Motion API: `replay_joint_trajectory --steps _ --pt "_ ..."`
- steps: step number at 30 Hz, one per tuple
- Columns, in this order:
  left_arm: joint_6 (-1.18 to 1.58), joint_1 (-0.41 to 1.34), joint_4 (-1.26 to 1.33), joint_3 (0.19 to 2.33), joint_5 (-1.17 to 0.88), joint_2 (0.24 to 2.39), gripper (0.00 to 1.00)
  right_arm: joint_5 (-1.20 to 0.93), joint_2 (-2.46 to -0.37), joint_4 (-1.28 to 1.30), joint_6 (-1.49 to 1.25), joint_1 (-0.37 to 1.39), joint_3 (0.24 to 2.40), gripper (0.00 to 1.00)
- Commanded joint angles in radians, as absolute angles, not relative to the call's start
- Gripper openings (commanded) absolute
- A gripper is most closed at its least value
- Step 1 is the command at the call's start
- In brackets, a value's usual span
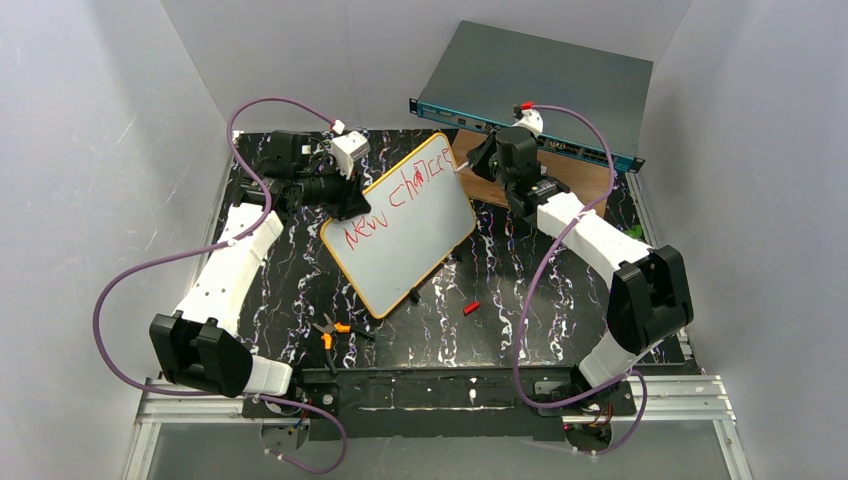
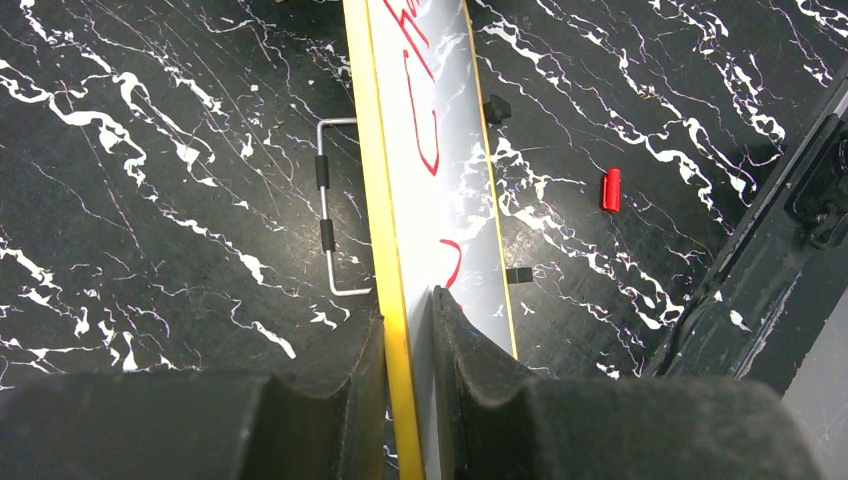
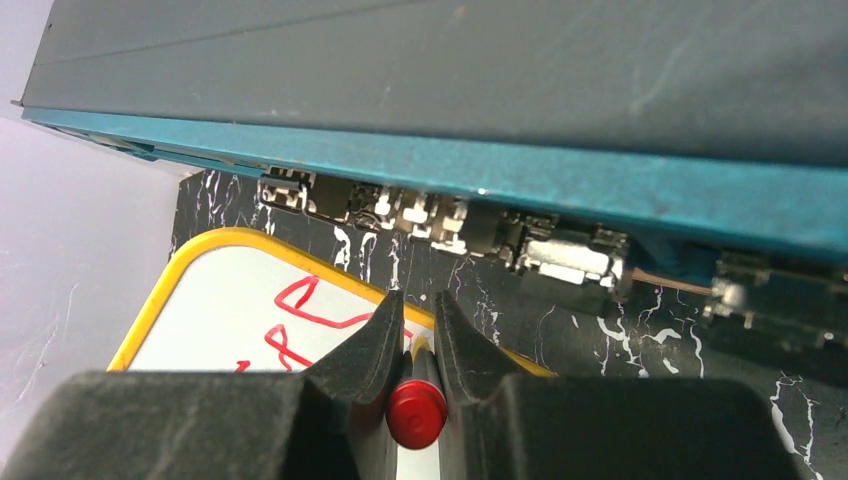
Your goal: Write a sentence on the whiteboard
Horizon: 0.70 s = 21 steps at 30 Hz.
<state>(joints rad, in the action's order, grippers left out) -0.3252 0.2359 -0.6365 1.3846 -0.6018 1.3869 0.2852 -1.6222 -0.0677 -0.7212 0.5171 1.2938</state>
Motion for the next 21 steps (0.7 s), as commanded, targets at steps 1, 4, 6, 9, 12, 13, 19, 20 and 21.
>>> replay_joint_trajectory --steps 1,4,6,9,12,13,19,20,21 --pt "-0.411 0.245 -0.62 1.413 -0.58 1.379 0.0 0.27 -1.599 -0.096 -0.712 0.524 1.297 0.01" --pt "-0.411 0.245 -0.62 1.414 -0.581 1.38 0.0 0.254 -1.598 -0.101 -0.712 0.531 1.305 0.01" --pt "-0.41 0.245 -0.62 1.415 -0.58 1.382 0.0 0.243 -1.597 -0.104 -0.713 0.536 1.309 0.01" --pt "-0.41 0.246 -0.618 1.418 -0.583 1.386 0.0 0.233 -1.599 -0.099 -0.716 0.543 1.32 0.01" --pt "-0.408 0.246 -0.617 1.42 -0.585 1.388 0.0 0.226 -1.601 -0.093 -0.729 0.546 1.332 0.01" --pt "-0.408 0.247 -0.617 1.42 -0.585 1.388 0.0 0.224 -1.603 -0.09 -0.733 0.547 1.334 0.01" --pt "-0.408 0.247 -0.617 1.42 -0.585 1.39 0.0 0.221 -1.605 -0.095 -0.74 0.553 1.351 0.01" --pt "-0.409 0.247 -0.617 1.419 -0.585 1.391 0.0 0.22 -1.603 -0.096 -0.739 0.554 1.356 0.01" --pt "-0.409 0.246 -0.617 1.418 -0.585 1.39 0.0 0.22 -1.603 -0.097 -0.741 0.554 1.363 0.01"
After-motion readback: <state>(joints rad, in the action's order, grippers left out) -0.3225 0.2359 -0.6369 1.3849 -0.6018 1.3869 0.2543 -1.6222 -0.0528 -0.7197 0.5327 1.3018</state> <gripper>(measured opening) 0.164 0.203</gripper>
